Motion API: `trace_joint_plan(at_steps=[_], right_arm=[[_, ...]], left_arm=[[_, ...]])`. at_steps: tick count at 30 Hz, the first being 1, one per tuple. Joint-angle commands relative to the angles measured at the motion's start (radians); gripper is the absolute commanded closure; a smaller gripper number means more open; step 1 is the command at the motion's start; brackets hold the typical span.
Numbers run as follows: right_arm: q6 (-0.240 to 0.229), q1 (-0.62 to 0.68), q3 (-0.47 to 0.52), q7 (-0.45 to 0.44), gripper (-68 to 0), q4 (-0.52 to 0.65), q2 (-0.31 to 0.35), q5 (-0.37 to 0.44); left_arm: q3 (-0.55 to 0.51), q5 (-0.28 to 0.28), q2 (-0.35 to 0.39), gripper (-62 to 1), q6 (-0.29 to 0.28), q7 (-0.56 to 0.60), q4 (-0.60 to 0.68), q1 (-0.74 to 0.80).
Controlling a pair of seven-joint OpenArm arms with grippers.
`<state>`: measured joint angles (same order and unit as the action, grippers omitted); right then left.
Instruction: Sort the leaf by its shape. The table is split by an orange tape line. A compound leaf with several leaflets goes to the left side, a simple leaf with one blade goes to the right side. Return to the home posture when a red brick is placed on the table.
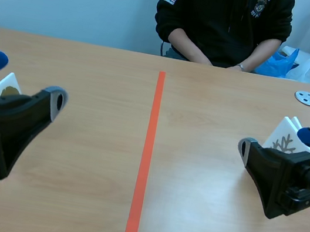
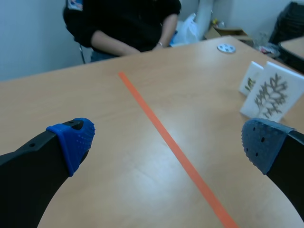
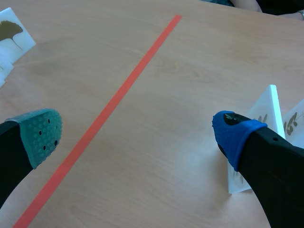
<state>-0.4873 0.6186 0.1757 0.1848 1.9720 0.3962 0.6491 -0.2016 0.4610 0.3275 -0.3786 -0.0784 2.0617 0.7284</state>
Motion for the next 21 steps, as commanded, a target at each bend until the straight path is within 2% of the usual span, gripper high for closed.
trace_joint_plan(at_steps=[1,5,11,21], right_arm=[[-0.010,-0.003,0.005,-0.014,-67.9,0.031,0.011,0.017],[-0.013,-0.003,0.005,-0.014,-67.9,0.031,0.011,0.017],[-0.013,-0.003,0.005,-0.014,-67.9,0.031,0.011,0.017],[-0.012,-0.003,0.005,-0.014,-67.9,0.031,0.010,0.017]], left_arm=[[0.020,0.007,0.006,-62.3,0.006,0.024,-0.002,-0.008],[0.069,-0.009,0.006,-62.3,0.079,-0.002,-0.002,-0.015],[0.125,-0.050,0.006,-62.3,0.146,-0.002,-0.033,-0.031],[0.157,-0.050,0.005,-62.3,0.148,0.000,-0.138,-0.067]])
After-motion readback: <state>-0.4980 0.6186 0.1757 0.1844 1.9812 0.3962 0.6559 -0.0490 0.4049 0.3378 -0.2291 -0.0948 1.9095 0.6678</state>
